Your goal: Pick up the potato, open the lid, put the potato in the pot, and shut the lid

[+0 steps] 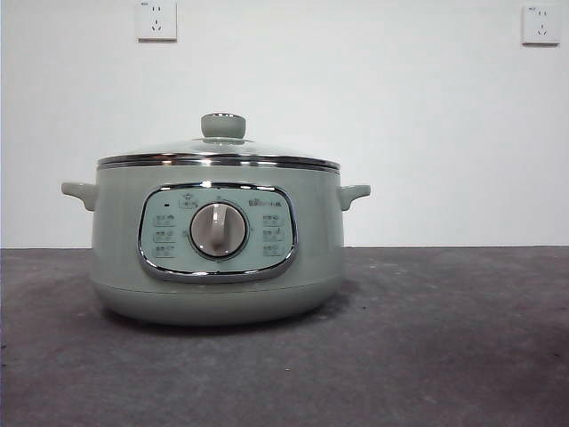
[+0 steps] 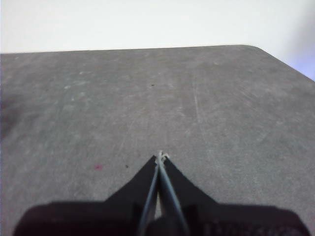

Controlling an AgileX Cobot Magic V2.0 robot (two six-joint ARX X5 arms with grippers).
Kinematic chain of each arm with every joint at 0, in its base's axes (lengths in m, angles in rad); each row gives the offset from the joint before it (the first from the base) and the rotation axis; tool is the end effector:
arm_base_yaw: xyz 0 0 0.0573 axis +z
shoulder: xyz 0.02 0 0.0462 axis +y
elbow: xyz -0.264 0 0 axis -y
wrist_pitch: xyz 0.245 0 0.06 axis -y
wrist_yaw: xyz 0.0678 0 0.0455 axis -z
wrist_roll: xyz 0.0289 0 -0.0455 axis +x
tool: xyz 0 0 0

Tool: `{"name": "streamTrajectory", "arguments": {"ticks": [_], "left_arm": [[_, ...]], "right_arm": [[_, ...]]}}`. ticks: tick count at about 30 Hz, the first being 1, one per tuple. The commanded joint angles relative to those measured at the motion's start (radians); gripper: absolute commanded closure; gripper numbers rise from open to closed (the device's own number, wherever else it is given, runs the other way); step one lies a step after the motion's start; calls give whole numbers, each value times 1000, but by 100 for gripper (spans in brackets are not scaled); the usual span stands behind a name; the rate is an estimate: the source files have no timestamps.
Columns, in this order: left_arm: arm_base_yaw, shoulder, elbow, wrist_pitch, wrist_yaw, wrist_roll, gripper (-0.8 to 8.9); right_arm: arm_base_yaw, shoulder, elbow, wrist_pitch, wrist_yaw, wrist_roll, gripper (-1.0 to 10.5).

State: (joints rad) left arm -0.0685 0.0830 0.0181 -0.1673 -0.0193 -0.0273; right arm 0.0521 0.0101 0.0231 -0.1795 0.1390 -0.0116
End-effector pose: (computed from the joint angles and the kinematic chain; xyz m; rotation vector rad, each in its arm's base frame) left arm 0.0992 -0.0062 0.1471 -0.0170 0.2326 -0.0458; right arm 0.0954 0.0010 0.1534 -0.0275 0.1663 -0.0857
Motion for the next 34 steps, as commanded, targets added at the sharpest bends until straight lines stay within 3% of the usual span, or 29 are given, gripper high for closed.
{"name": "streamTrajectory", "arguments": {"ticks": [1, 5, 34], "left_arm": [[0, 3, -10, 3, 0, -6, 816], [0, 4, -10, 3, 0, -6, 816], [0, 4, -10, 3, 0, -6, 816]], "right_arm": [[-1, -2, -9, -3, -37, -72, 946], [-1, -2, -9, -4, -54, -101, 946], [1, -2, -9, -2, -56, -89, 946]]}}
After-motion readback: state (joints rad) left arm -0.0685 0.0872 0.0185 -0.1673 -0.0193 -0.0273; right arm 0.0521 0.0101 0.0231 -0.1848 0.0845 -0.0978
